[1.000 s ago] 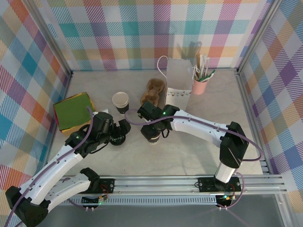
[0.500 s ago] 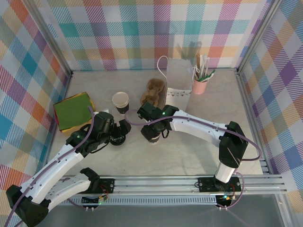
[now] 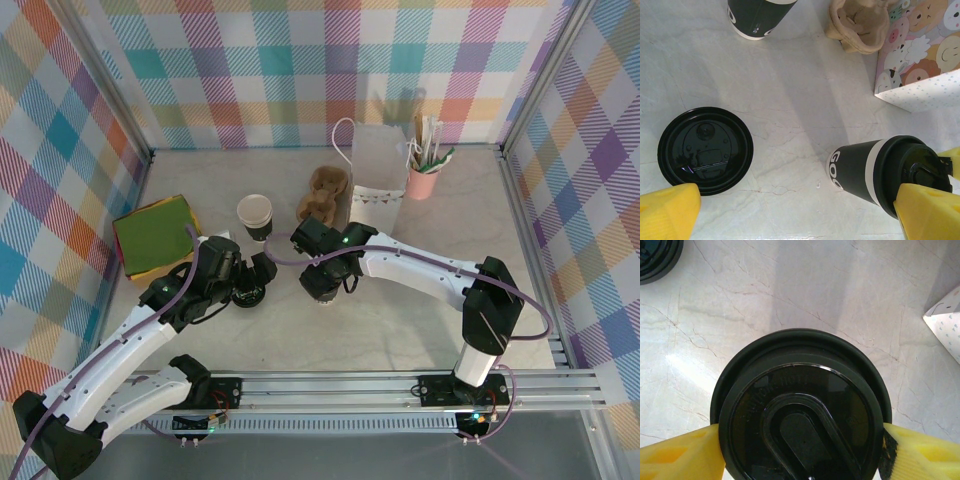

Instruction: Pack the takeout coffee

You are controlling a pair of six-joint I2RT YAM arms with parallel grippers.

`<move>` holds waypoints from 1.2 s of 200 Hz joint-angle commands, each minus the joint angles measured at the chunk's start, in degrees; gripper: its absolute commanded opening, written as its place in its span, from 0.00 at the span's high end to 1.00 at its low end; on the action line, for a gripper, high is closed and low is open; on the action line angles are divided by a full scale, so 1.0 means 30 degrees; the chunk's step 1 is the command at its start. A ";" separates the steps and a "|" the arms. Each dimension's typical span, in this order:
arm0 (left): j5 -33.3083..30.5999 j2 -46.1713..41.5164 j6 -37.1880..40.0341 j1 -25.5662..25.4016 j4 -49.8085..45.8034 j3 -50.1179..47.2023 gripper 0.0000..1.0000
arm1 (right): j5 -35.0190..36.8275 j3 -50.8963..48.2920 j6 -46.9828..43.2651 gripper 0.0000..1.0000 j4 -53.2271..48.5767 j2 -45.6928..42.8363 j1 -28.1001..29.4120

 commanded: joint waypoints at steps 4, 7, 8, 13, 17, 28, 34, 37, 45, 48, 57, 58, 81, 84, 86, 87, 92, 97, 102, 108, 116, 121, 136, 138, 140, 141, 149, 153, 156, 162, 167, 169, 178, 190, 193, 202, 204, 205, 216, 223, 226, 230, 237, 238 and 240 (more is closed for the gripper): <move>-0.0254 -0.0002 0.0161 -0.0160 -0.0162 -0.0223 0.00 | 0.0132 0.0346 0.0306 0.25 -0.0584 -0.0113 0.0099; -0.0261 0.0024 0.0156 -0.0160 -0.0161 -0.0221 0.00 | 0.0132 0.0313 0.0305 0.25 -0.0555 -0.0115 0.0116; -0.0264 -0.0001 0.0172 -0.0160 -0.0161 -0.0221 0.00 | 0.0132 0.0313 0.0298 0.25 -0.0551 -0.0115 0.0111; -0.0258 0.0007 0.0164 -0.0160 -0.0168 -0.0229 0.00 | 0.0132 0.0229 0.0308 0.25 -0.0505 -0.0107 0.0095; -0.0258 -0.0005 0.0160 -0.0160 -0.0183 -0.0240 0.00 | 0.0154 0.0113 0.0320 0.25 -0.0440 -0.0078 0.0114; -0.0252 0.0002 0.0159 -0.0159 -0.0168 -0.0267 0.00 | 0.0190 -0.0154 0.0321 0.25 -0.0194 -0.0058 0.0102; -0.0262 0.0021 0.0176 -0.0153 -0.0189 -0.0251 0.00 | 0.0140 -0.0263 0.0319 0.25 -0.0070 -0.0028 0.0086; -0.0258 0.0016 0.0165 -0.0159 -0.0190 -0.0250 0.00 | 0.0133 -0.0320 0.0339 0.24 -0.0026 -0.0001 0.0092; -0.0259 0.0000 0.0159 -0.0160 -0.0212 -0.0250 0.00 | 0.0106 -0.0410 0.0405 0.24 0.0094 0.0065 0.0088; -0.0265 -0.0002 0.0159 -0.0157 -0.0218 -0.0250 0.00 | 0.0081 -0.0426 0.0409 0.24 0.0145 0.0083 0.0078; -0.0276 0.0000 0.0159 -0.0146 -0.0247 -0.0237 0.00 | -0.0034 -0.0492 0.0409 0.24 0.0263 0.0147 0.0077; -0.0286 0.0001 0.0174 -0.0153 -0.0263 -0.0229 0.00 | -0.0039 -0.0500 0.0424 0.24 0.0268 0.0148 0.0077; -0.0293 -0.0026 0.0189 -0.0145 -0.0365 -0.0192 0.00 | -0.0176 -0.0555 0.0553 0.23 0.0419 0.0215 0.0088; -0.0288 -0.0041 0.0189 -0.0158 -0.0387 -0.0192 0.00 | -0.0211 -0.0547 0.0533 0.22 0.0420 0.0227 0.0092; -0.0272 -0.0045 0.0189 -0.0160 -0.0393 -0.0192 0.00 | -0.0232 -0.0561 0.0543 0.22 0.0420 0.0212 0.0080; -0.0284 -0.0051 0.0189 -0.0160 -0.0394 -0.0177 0.00 | -0.0241 -0.0564 0.0549 0.22 0.0420 0.0210 0.0078; -0.0295 -0.0029 0.0189 -0.0160 -0.0406 -0.0163 0.00 | -0.0249 -0.0537 0.0588 0.21 0.0398 0.0222 0.0098; -0.0295 -0.0058 0.0203 -0.0160 -0.0423 -0.0177 0.00 | -0.0249 -0.0522 0.0613 0.20 0.0394 0.0183 0.0078; -0.0262 -0.0078 0.0191 -0.0168 -0.0409 -0.0171 0.00 | -0.0249 -0.0508 0.0643 0.19 0.0362 0.0164 0.0076; -0.0219 -0.0077 0.0190 -0.0161 -0.0410 -0.0134 0.00 | -0.0249 -0.0471 0.0664 0.18 0.0361 0.0100 0.0081; -0.0155 -0.0046 0.0213 -0.0160 -0.0352 -0.0106 0.00 | -0.0234 -0.0455 0.0695 0.16 0.0337 0.0015 0.0077; -0.0114 -0.0033 0.0221 -0.0159 -0.0322 -0.0106 0.00 | -0.0220 -0.0420 0.0729 0.14 0.0325 -0.0070 0.0095; 0.0038 0.0073 0.0254 -0.0175 -0.0227 -0.0031 0.00 | -0.0219 -0.0310 0.0812 0.11 0.0332 -0.0381 0.0079; 0.0074 0.0086 0.0249 -0.0164 -0.0207 -0.0020 0.00 | -0.0220 -0.0305 0.0839 0.11 0.0317 -0.0423 0.0092; 0.0060 0.0133 0.0255 -0.0169 -0.0179 -0.0002 0.00 | -0.0220 -0.0281 0.0861 0.10 0.0350 -0.0463 0.0080; 0.0088 0.0156 0.0251 -0.0165 -0.0185 0.0006 0.00 | -0.0220 -0.0277 0.0855 0.10 0.0356 -0.0494 0.0093; 0.0232 0.0293 0.0248 -0.0163 -0.0133 0.0094 0.00 | -0.0220 -0.0205 0.0920 0.08 0.0387 -0.0648 0.0080; 0.0331 0.0394 0.0273 -0.0161 -0.0082 0.0148 0.00 | -0.0245 -0.0170 0.0950 0.07 0.0390 -0.0718 0.0082; 0.0409 0.0458 0.0291 -0.0164 -0.0059 0.0206 0.00 | -0.0249 -0.0129 0.0979 0.06 0.0390 -0.0772 0.0099; 0.0621 0.0605 0.0320 -0.0179 0.0007 0.0337 0.00 | -0.0231 -0.0066 0.1038 0.05 0.0394 -0.0897 0.0058; 0.0769 0.0807 0.0332 -0.0189 0.0042 0.0428 0.00 | -0.0220 -0.0042 0.1081 0.04 0.0412 -0.1014 0.0054; 0.0842 0.0870 0.0349 -0.0182 0.0081 0.0454 0.00 | -0.0220 -0.0003 0.1082 0.03 0.0418 -0.1065 0.0071; 0.1149 0.1132 0.0417 -0.0190 0.0223 0.0637 0.00 | -0.0220 0.0049 0.1143 0.01 0.0391 -0.1248 0.0021; 0.1495 0.1538 0.0475 -0.0243 0.0414 0.0843 0.00 | -0.0249 0.0085 0.1235 0.01 0.0491 -0.1614 -0.0037; 0.1536 0.1615 0.0455 -0.0262 0.0464 0.0864 0.00 | -0.0271 0.0053 0.1267 0.00 0.0520 -0.1745 -0.0051; 0.1708 0.1877 0.0458 -0.0321 0.0633 0.0973 0.00 | -0.0447 -0.0009 0.1415 0.01 0.0615 -0.2056 -0.0129; 0.1758 0.1936 0.0454 -0.0332 0.0690 0.0978 0.00 | -0.0489 -0.0031 0.1452 0.01 0.0637 -0.2138 -0.0165; 0.1801 0.1951 0.0453 -0.0334 0.0719 0.0979 0.00 | -0.0515 -0.0035 0.1458 0.01 0.0660 -0.2181 -0.0162; 0.2276 0.2282 0.0467 -0.0422 0.1163 0.1034 0.00 | -0.0806 -0.0262 0.1752 0.01 0.0805 -0.2630 -0.0310; 0.2653 0.2493 0.0438 -0.0481 0.1521 0.1035 0.00 | -0.1103 -0.0524 0.2002 0.00 0.0977 -0.2973 -0.0468; 0.2812 0.2595 0.0403 -0.0504 0.1701 0.0991 0.00 | -0.1249 -0.0671 0.2168 0.00 0.1064 -0.3134 -0.0563; 0.3094 0.2726 0.0383 -0.0554 0.1948 0.0995 0.00 | -0.1507 -0.0879 0.2394 0.01 0.1174 -0.3382 -0.0722; 0.3498 0.2987 0.0328 -0.0639 0.2373 0.0982 0.02 | -0.2108 -0.1366 0.2818 0.04 0.1531 -0.3853 -0.1043; 0.3535 0.3033 0.0317 -0.0649 0.2424 0.0981 0.02 | -0.2219 -0.1464 0.2873 0.04 0.1590 -0.3932 -0.1099; 0.3621 0.3104 0.0316 -0.0663 0.2537 0.1002 0.03 | -0.2448 -0.1648 0.2973 0.05 0.1730 -0.4087 -0.1214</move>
